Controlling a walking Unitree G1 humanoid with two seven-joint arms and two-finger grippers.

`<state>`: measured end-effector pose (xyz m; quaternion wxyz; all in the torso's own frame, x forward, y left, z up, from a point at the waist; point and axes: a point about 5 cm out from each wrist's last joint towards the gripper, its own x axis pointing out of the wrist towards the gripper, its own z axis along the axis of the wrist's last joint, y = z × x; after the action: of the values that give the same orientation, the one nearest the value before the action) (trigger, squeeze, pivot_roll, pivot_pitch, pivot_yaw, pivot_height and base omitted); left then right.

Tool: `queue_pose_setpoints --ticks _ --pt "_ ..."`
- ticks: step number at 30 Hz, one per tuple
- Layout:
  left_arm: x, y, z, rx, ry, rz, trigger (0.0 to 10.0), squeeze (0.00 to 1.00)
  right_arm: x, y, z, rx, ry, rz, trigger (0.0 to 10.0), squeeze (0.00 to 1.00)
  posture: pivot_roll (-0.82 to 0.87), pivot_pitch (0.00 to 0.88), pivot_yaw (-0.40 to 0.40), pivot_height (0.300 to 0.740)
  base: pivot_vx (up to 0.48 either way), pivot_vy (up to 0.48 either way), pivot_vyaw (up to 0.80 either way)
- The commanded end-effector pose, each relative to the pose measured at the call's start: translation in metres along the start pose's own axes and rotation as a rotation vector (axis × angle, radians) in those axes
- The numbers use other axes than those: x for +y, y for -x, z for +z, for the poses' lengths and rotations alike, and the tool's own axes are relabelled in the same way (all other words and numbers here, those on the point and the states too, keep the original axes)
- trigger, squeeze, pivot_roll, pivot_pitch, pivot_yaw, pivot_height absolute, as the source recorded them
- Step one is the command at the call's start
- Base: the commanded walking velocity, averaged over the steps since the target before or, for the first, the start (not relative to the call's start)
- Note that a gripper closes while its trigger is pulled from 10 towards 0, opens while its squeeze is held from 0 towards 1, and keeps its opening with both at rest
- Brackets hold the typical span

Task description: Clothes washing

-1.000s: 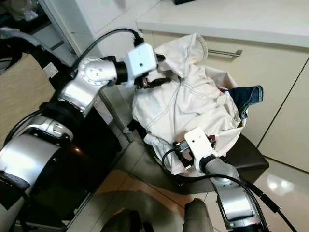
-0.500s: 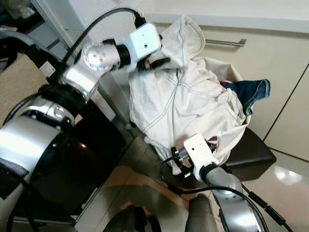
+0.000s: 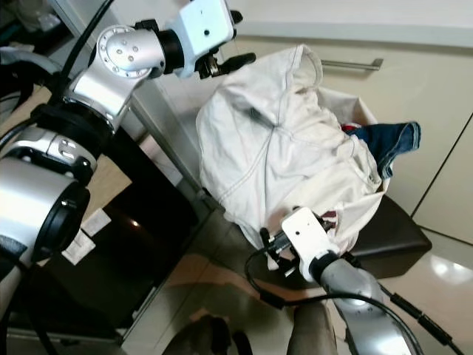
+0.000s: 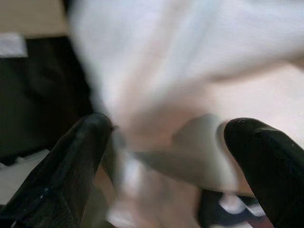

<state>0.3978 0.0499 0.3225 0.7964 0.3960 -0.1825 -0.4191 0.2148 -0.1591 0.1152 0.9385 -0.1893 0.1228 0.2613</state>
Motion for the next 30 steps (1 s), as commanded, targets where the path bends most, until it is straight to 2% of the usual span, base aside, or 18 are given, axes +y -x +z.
queue_pose_setpoints --ticks 1,5,13,17,19,22,26,28,30 --pt "-0.008 0.003 -0.014 0.057 0.012 -0.045 10.0 0.0 0.01 0.006 0.01 -0.04 -0.016 0.077 10.0 0.0 -0.42 0.111 0.33 0.691 0.0 0.0 0.0" --pt "-0.016 0.0 -0.019 0.081 0.021 -0.07 10.0 0.0 0.01 0.012 0.02 -0.07 -0.011 0.091 10.0 0.0 -0.43 0.114 0.338 0.691 0.0 0.0 0.0" --pt "0.002 0.006 -0.012 0.085 -0.006 -0.018 10.0 0.0 0.009 0.021 0.033 -0.128 -0.009 0.107 10.0 0.0 -0.43 0.124 0.349 0.691 0.0 0.0 0.0" --pt "0.001 0.004 -0.018 0.144 -0.052 0.002 10.0 0.0 0.014 0.02 0.037 -0.144 -0.012 0.119 10.0 0.0 -0.43 0.139 0.352 0.691 0.0 0.0 0.0" --pt "-0.004 0.002 -0.022 0.174 -0.072 0.004 10.0 0.0 0.017 0.02 0.041 -0.155 -0.014 0.126 10.0 0.0 -0.44 0.145 0.352 0.691 0.0 0.0 0.0" --pt "-0.027 -0.006 -0.036 0.258 -0.154 -0.012 10.0 0.0 0.026 0.02 0.048 -0.177 -0.031 0.141 10.0 0.0 -0.45 0.174 0.358 0.691 0.0 0.0 0.0" --pt "-0.05 -0.011 -0.047 0.31 -0.189 -0.041 10.0 0.0 0.031 0.02 0.051 -0.189 -0.052 0.137 10.0 0.0 -0.46 0.199 0.364 0.691 0.0 0.0 0.0" --pt "-0.061 -0.014 -0.053 0.342 -0.233 -0.043 10.0 0.0 0.034 0.02 0.052 -0.191 -0.057 0.133 10.0 0.0 -0.46 0.211 0.366 0.691 0.0 0.0 0.0" --pt "-0.067 -0.015 -0.055 0.351 -0.244 -0.047 10.0 0.0 0.035 0.02 0.053 -0.194 -0.063 0.126 10.0 0.0 -0.46 0.218 0.367 0.691 0.0 0.0 0.0"
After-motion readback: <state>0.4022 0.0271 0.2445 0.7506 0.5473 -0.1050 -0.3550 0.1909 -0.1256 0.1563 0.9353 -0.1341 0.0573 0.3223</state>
